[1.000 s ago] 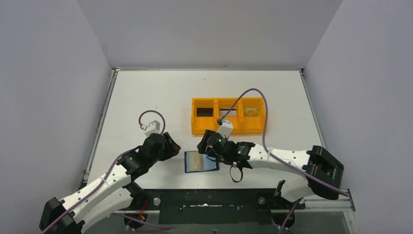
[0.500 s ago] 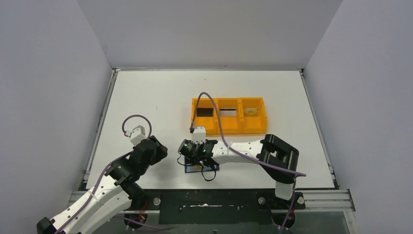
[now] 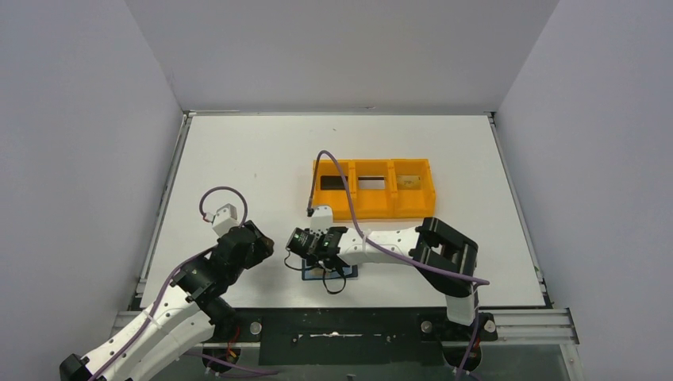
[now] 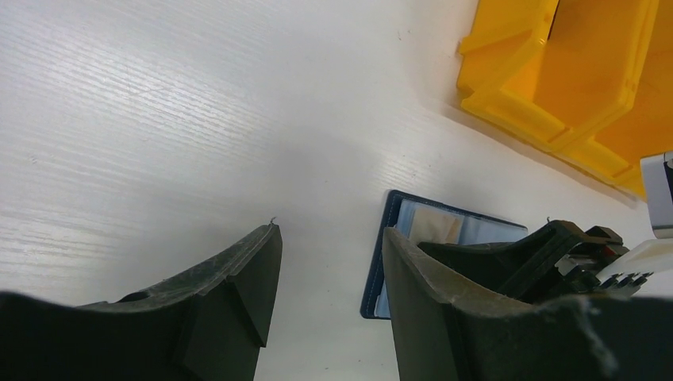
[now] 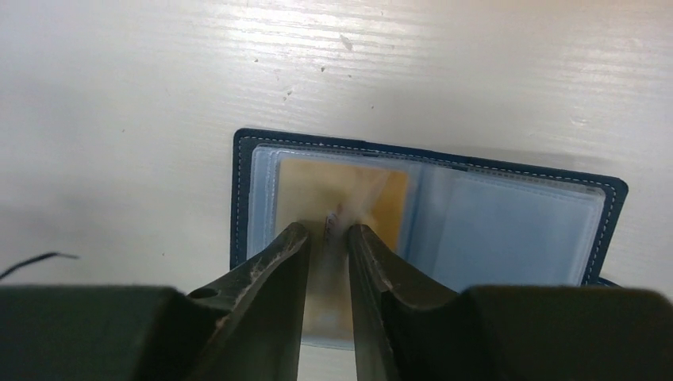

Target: Take the credit cards out of the card holder

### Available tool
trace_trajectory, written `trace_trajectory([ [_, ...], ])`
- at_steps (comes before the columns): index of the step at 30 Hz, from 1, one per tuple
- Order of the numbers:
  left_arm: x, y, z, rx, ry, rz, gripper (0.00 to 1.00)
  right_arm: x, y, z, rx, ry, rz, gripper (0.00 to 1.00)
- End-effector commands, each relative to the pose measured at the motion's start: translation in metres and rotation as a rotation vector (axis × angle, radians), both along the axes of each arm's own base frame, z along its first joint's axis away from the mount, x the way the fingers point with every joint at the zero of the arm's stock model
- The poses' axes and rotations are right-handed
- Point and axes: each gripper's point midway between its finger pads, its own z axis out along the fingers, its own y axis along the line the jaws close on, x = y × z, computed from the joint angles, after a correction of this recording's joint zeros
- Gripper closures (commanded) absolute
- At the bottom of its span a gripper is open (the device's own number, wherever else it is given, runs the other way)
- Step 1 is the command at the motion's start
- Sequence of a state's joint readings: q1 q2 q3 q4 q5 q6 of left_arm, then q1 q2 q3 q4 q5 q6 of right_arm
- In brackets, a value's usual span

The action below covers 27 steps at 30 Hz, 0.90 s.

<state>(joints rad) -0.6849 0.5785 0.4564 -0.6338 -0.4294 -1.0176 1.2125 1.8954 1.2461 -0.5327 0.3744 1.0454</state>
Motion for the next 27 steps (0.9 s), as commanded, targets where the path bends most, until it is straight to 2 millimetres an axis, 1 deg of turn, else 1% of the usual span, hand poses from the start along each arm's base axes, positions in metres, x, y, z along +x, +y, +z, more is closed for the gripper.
trace_trajectory([
  [1, 0.009, -0.009, 0.022, -0.056, -0.059, -0.005, 0.51, -0.002, -0.008, -0.01, -0.037, 0.004, -0.006, 0.78],
  [4, 0.009, -0.011, 0.021, -0.062, -0.052, -0.017, 0.51, 0.0, -0.006, -0.003, -0.006, -0.013, -0.002, 0.85],
  [9, 0.009, -0.018, 0.019, -0.077, -0.044, -0.04, 0.51, 0.006, -0.002, 0.016, 0.067, -0.044, -0.004, 0.89],
  [12, 0.011, -0.026, 0.02, -0.088, -0.047, -0.079, 0.51, 0.008, 0.001, 0.028, 0.15, -0.053, 0.004, 0.92],
  [15, 0.011, -0.039, 0.022, -0.113, -0.05, -0.14, 0.51, 0.008, 0.004, 0.037, 0.261, -0.047, 0.016, 0.94],
  [18, 0.012, -0.051, 0.024, -0.136, -0.055, -0.194, 0.5, 0.01, 0.004, 0.043, 0.376, -0.034, 0.018, 0.94],
  [23, 0.011, -0.073, 0.029, -0.203, -0.08, -0.296, 0.5, 0.011, 0.001, 0.048, 0.542, -0.004, 0.017, 0.94],
  [27, 0.009, -0.098, 0.035, -0.281, -0.114, -0.408, 0.49, 0.01, -0.004, 0.049, 0.626, 0.013, 0.007, 0.94],
])
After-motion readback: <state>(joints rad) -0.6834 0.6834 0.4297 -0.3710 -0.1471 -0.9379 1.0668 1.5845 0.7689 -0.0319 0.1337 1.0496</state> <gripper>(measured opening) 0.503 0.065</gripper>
